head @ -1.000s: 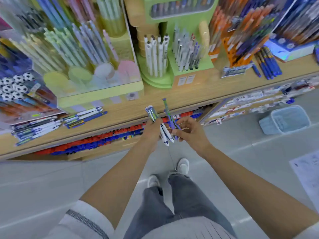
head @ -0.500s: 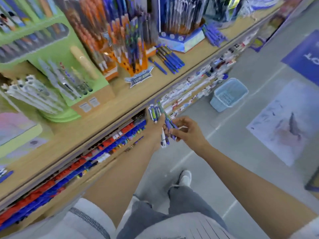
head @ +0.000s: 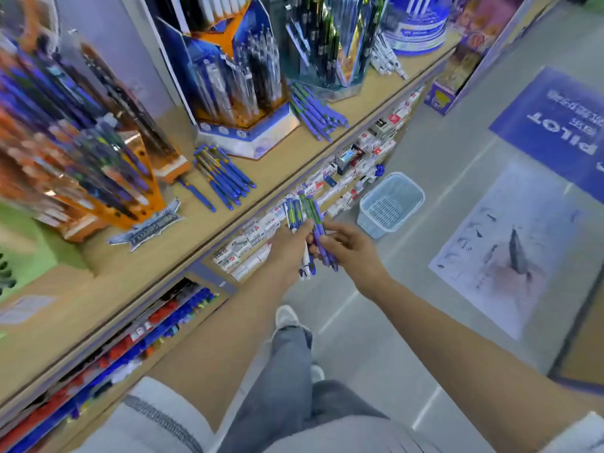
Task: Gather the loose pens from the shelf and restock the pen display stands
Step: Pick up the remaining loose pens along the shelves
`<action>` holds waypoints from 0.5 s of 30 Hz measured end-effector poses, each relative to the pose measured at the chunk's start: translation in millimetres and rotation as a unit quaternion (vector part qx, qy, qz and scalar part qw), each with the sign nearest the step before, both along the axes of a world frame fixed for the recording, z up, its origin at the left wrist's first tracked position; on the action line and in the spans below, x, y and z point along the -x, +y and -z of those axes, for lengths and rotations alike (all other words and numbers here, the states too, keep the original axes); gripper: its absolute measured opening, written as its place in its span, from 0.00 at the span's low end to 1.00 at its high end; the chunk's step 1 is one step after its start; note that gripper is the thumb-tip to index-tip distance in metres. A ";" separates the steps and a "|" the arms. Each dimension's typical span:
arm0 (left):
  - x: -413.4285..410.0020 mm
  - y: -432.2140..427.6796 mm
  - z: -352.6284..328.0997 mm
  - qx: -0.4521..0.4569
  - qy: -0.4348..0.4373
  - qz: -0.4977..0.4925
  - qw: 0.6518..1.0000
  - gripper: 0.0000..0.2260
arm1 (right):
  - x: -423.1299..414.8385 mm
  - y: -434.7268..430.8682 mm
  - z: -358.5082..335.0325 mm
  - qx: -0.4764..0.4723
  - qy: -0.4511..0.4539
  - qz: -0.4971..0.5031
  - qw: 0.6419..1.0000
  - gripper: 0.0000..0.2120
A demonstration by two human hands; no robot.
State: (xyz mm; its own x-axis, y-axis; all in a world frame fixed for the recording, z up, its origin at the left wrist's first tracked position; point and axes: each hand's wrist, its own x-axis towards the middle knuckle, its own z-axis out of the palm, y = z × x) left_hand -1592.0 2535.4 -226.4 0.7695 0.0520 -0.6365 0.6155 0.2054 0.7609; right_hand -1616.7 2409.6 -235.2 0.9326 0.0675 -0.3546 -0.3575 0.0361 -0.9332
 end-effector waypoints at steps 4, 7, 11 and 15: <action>-55.8 -16.8 4.7 -0.012 -0.014 0.015 1.000 0.16 | -57.2 -21.0 2.8 -0.013 0.018 -0.002 1.000 0.14; -95.7 -23.3 3.9 0.010 -0.013 0.020 1.000 0.11 | -101.8 -32.5 6.0 0.001 0.028 0.014 1.000 0.16; -144.8 -32.2 3.3 -0.003 -0.035 0.028 0.999 0.01 | -156.5 -48.0 4.3 0.013 0.022 0.030 0.999 0.14; -180.8 -38.9 2.1 -0.011 -0.021 0.004 1.000 0.03 | -202.0 -59.0 5.4 0.037 0.018 0.033 0.999 0.15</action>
